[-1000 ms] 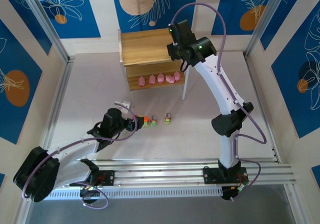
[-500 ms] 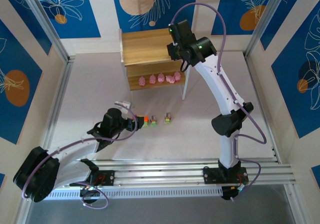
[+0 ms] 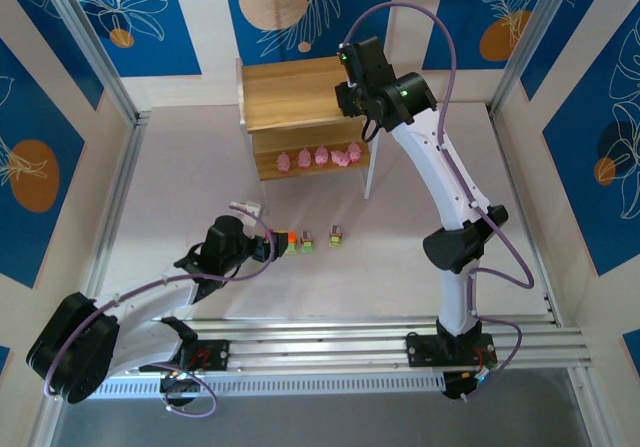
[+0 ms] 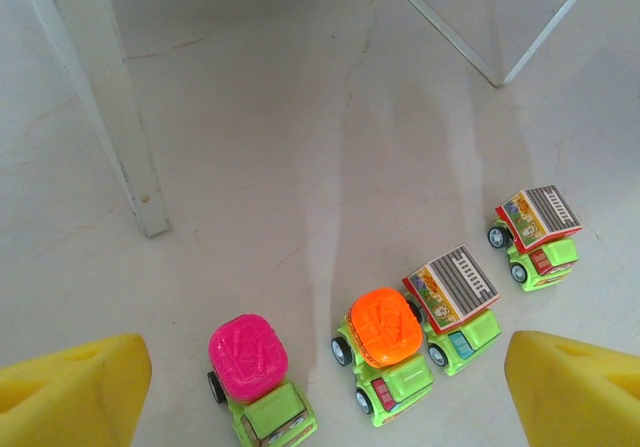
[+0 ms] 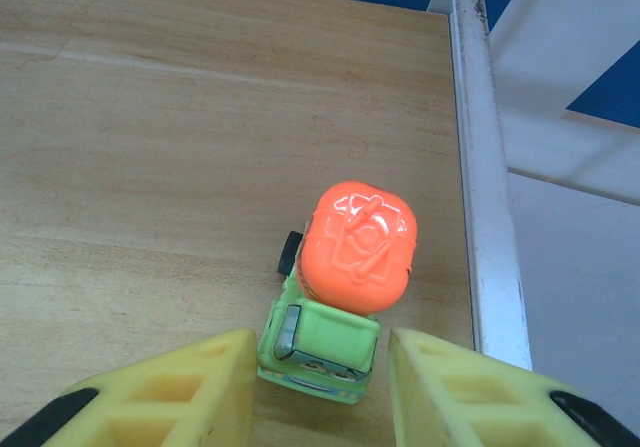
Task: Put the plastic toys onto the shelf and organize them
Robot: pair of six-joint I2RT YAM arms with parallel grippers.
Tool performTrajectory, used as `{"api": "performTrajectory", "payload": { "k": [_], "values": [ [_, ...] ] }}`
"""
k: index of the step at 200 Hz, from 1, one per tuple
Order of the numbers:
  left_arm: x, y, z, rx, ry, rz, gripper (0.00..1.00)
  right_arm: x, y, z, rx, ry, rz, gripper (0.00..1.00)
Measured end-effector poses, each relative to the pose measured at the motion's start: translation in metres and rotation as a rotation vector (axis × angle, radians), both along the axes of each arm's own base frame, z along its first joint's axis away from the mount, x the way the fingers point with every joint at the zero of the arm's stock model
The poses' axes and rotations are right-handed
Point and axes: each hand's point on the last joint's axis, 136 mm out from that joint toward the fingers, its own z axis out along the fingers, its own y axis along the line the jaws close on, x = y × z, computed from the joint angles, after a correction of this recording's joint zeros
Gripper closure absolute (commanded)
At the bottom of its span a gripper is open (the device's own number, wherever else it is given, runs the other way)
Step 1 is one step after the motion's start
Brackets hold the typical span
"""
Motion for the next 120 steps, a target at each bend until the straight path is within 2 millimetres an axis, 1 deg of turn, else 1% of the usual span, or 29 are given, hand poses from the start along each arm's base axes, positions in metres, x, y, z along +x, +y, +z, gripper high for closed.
{"api": "performTrajectory", "payload": {
  "k": [55,90,120],
  "values": [
    [0.000,0.000,0.000,0.000,-0.001,0.000,0.09,0.000,0.000,0.002,0.003,-0.005,0.000,0.52],
    [0.000,0.000,0.000,0.000,-0.001,0.000,0.09,-0.001,0.000,0.003,0.003,-0.007,0.000,0.50],
    [0.000,0.000,0.000,0.000,0.000,0.000,0.09,-0.010,-0.001,0.015,0.008,-0.030,0.004,0.49]
  ]
}}
